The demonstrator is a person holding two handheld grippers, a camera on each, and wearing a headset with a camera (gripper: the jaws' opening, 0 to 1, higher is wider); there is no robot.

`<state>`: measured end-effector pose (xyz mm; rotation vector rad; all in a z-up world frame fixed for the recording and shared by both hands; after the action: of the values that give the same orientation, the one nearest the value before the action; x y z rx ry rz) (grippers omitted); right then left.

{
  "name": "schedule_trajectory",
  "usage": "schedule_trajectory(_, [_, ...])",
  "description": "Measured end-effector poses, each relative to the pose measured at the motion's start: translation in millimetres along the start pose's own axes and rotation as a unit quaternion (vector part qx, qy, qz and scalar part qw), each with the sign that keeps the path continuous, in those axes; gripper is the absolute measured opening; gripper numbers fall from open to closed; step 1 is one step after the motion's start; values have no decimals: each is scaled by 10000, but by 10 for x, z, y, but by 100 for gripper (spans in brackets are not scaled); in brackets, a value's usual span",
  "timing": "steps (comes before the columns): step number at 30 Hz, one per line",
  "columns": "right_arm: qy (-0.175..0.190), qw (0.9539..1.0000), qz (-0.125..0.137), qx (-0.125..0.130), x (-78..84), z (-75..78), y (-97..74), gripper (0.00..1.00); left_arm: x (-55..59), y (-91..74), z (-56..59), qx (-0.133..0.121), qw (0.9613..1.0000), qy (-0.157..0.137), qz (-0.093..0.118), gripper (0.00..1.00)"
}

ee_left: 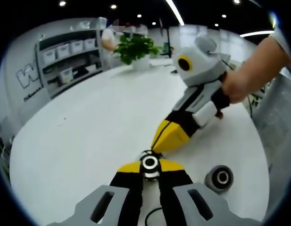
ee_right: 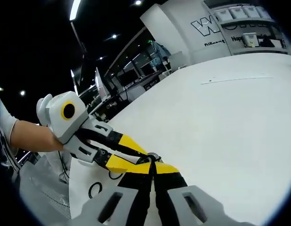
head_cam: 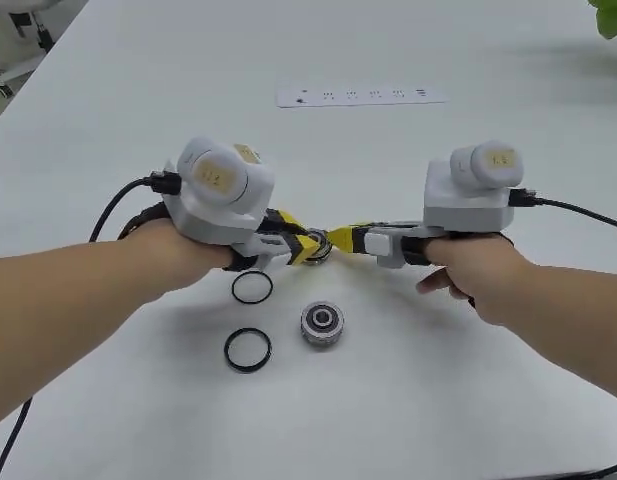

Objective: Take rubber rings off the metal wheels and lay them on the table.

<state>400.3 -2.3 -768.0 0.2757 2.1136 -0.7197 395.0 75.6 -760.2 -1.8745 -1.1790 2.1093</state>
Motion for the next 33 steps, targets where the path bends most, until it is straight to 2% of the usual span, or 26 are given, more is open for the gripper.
schedule_trajectory(3, [0,10000,-10,-76,-2,-37,22,0,0,0,0,7,10000,17,-9,12])
schedule_trajectory(4, [8,9998,-6,-212,-3,-82,35,0,-1,0,1,3,10000,18,-14,12])
schedule_trajectory(5, [-26,9993,162,-350,-52,-137,58,0,3,0,5,9,10000,13,-23,12])
schedule_trajectory(6, [-35,9997,82,-226,-56,-135,41,0,4,3,3,2,10000,10,-15,12])
schedule_trajectory(11, [-159,9998,-21,-154,-53,-76,26,0,12,10,2,-8,10000,-28,1,12])
schedule_trajectory(17, [-88,9999,12,-143,-30,-71,-12,0,20,16,-5,-28,10000,-51,72,13])
schedule_trajectory(24, [-6,9999,63,-158,-34,-92,-53,0,12,8,-4,44,10000,16,36,14])
schedule_trajectory(30, [45,9998,111,-170,-47,-108,-73,0,-30,-70,36,212,9997,84,84,24])
schedule_trajectory(33, [77,9997,144,-192,-60,-129,-86,0,-101,-139,54,261,9993,52,254,27])
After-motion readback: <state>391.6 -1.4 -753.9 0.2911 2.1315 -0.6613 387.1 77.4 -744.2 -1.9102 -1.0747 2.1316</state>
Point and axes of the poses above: the centre of the closed fingertips' face, and the gripper's own axes: y roughly forward along the fingers, z roughly to its right, x roughly out of its underside, the point moved 5 cm from there along -y, roughly backward along the fingers, and after that the axes turned 2 degrees about x, right-handed, at the moved point
